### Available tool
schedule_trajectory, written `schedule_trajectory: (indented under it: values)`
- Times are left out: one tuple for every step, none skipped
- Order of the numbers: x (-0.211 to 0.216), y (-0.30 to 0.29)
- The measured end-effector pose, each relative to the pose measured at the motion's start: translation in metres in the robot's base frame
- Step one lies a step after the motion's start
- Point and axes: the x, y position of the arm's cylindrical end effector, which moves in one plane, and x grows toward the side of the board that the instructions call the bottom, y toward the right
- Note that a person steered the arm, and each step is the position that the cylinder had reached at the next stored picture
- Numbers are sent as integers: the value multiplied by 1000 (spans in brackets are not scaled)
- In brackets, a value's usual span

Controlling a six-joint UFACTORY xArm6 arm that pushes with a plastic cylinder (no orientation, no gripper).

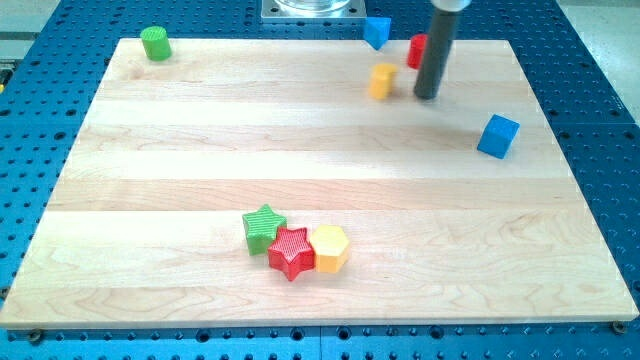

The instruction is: Push the heart closely to the green star

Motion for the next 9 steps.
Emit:
schedule_trajectory:
  values:
    - [-1,10]
    - [-17,-11]
    - [-19,-76]
    - [-29,-97]
    - [-27,-158]
    - [40,-215]
    - [46,-213]
    - [37,-229]
    - [105,-269]
